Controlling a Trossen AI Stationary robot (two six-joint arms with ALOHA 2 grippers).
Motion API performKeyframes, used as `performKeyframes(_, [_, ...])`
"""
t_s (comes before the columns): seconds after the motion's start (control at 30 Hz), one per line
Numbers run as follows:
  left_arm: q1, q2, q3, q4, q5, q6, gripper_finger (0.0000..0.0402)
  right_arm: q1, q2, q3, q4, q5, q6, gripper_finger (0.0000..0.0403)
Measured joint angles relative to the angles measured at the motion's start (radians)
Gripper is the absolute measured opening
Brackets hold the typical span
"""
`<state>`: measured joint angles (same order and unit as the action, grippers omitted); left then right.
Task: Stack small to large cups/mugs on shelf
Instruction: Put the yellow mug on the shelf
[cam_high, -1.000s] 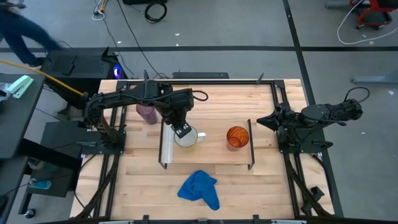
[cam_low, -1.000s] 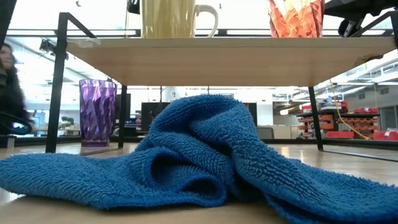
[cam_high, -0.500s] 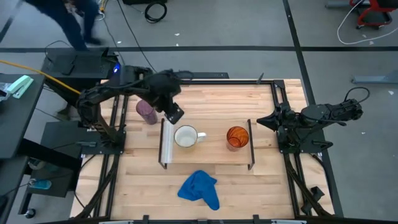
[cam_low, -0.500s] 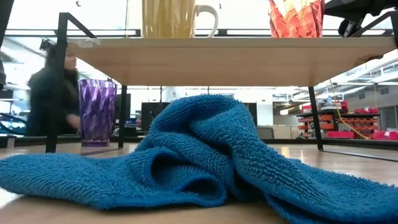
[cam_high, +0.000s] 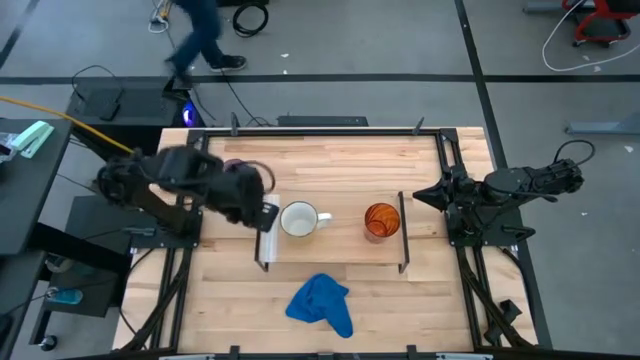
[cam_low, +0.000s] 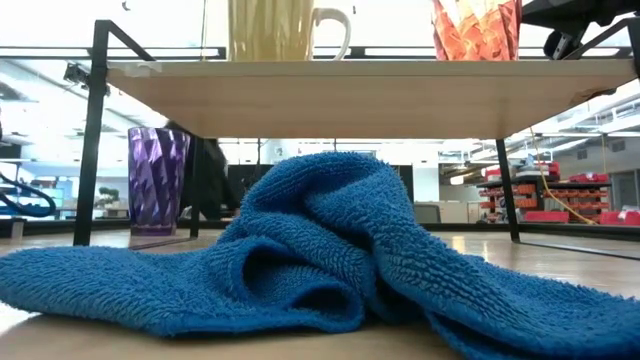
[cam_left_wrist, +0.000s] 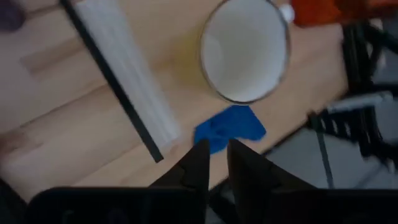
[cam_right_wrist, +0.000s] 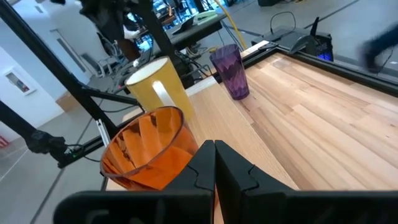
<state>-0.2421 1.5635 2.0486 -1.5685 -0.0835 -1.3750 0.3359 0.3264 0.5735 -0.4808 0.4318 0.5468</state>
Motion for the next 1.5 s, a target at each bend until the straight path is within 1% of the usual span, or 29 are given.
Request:
performKeyframes(0.07, [-0.023,0.002,-0.024,0.026,-0.079,-0.087,0.0051,0.000,0.000,0.000,0.000,-0.007,0.000,0.0009])
performKeyframes(0.13, [-0.032,0.006,-0.046,0.038,-0.116,-0.155,0.0041,0.000,0.000,0.000,-0.001,-0.013,0.000,0.0009])
performKeyframes(0.27, [-0.019,0.017,-0.080,0.055,-0.117,-0.263,0.0025,0.000,0.000,0.001,-0.001,-0.028,0.000,0.0009])
performKeyframes(0.37, [-0.002,0.020,-0.101,0.082,-0.106,-0.297,0.0019,0.000,0.000,0.001,-0.001,-0.037,0.000,0.0009])
performKeyframes(0.47, [0.021,0.021,-0.125,0.149,-0.101,-0.305,0.0019,0.000,0.000,0.001,-0.002,-0.040,0.000,0.0009])
performKeyframes(0.53, [0.035,0.021,-0.148,0.193,-0.097,-0.308,0.0023,0.000,0.000,0.001,-0.002,-0.042,0.000,0.0009])
performKeyframes(0.6, [0.047,0.021,-0.173,0.225,-0.061,-0.306,0.0029,0.000,0.000,0.001,-0.002,-0.042,0.000,0.0009])
performKeyframes(0.67, [0.061,0.022,-0.189,0.223,-0.018,-0.275,0.0036,0.000,0.000,0.001,-0.002,-0.042,0.000,0.0009])
performKeyframes(0.73, [0.074,0.022,-0.195,0.211,0.001,-0.248,0.0042,0.000,0.000,0.001,-0.002,-0.042,0.000,0.0009])
performKeyframes(0.97, [0.083,0.021,-0.195,0.208,-0.001,-0.237,0.0067,0.000,0.000,0.001,-0.002,-0.042,0.000,0.0009])
performKeyframes(1.27, [0.089,0.021,-0.195,0.147,-0.001,-0.245,0.0115,0.000,0.000,0.001,-0.004,-0.042,0.000,0.0009])
performKeyframes(1.5, [0.096,0.038,-0.194,0.166,0.001,-0.256,0.0139,0.000,0.000,0.002,-0.006,-0.048,0.000,0.0009])
